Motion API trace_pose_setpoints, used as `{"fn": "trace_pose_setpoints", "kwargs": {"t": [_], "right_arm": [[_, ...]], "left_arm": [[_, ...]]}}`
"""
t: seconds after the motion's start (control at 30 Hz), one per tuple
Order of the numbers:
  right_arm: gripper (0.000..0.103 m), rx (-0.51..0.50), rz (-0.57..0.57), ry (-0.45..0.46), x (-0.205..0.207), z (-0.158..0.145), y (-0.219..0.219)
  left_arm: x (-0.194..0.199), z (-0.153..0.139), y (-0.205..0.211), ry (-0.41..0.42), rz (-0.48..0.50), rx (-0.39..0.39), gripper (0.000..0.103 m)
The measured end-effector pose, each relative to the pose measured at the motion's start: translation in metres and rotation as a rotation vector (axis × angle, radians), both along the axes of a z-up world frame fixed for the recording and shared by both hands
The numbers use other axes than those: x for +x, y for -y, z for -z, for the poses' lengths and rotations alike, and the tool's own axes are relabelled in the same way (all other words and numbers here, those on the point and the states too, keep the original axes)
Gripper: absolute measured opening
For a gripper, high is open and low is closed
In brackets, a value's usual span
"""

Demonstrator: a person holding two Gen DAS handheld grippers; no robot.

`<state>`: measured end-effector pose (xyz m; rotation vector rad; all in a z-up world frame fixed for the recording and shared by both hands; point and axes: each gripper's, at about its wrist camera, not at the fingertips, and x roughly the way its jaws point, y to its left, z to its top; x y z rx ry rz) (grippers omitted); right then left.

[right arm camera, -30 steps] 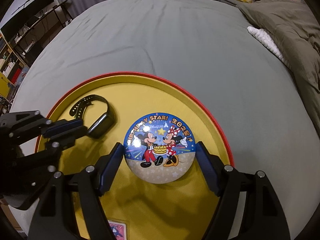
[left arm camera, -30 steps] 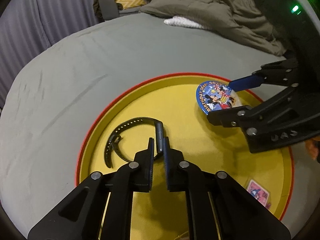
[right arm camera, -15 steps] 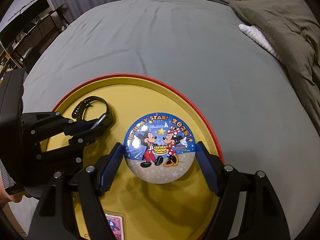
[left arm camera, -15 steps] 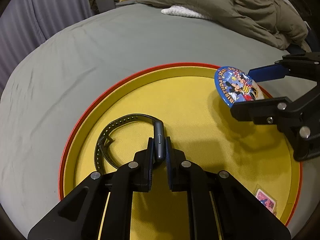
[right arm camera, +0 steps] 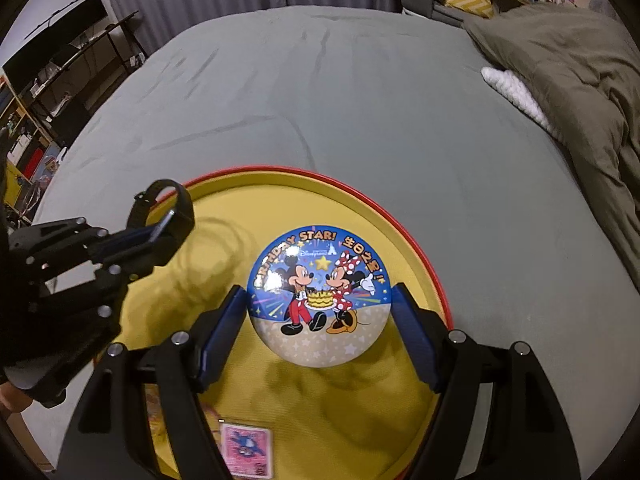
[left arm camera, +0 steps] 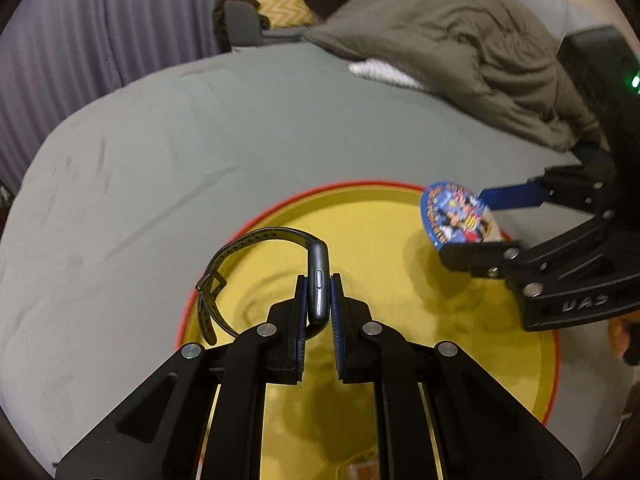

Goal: Organize jewelry

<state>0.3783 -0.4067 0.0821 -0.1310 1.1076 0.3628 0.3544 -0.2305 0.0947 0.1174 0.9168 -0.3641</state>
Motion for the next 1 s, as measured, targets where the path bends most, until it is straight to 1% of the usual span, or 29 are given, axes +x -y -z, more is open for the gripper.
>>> {"fn": "trace_pose_setpoints", "kwargs": {"t": [0.17, 0.33, 0.4, 0.53, 0.73, 0.9, 1.0], "right_arm": [[0.07, 0.011, -0.03, 0.027, -0.011, -0.018, -0.021], [0.07, 0.023, -0.071, 0.054, -0.025, -0.037, -0.052], [0.07, 0.027, -0.084, 0.061, -0.029, -0.041, -0.062], [0.07, 0.041, -0.128, 0.071, -0.039, -0.05, -0.098], [0.07, 0.055, -0.211, 0.062, -0.053, -0.051, -0.156], [0.07, 0.058, -0.281, 0.032, -0.064, -0.04, -0.208], [0.07, 0.061, -0.315, 0.008, -0.069, -0.03, -0.234]], "left_arm": [[-0.023, -0.029, -0.027, 0.044, -0.052, -0.016, 0.01], [-0.052, -0.052, -0.064, 0.074, -0.101, -0.022, 0.01], [-0.064, -0.058, -0.078, 0.083, -0.118, -0.019, 0.01], [-0.091, -0.066, -0.111, 0.091, -0.159, -0.012, 0.01], [-0.135, -0.061, -0.156, 0.068, -0.215, -0.005, 0.01], [-0.176, -0.038, -0.183, 0.008, -0.247, -0.002, 0.01], [-0.193, -0.021, -0.191, -0.033, -0.253, 0.001, 0.01]]}}
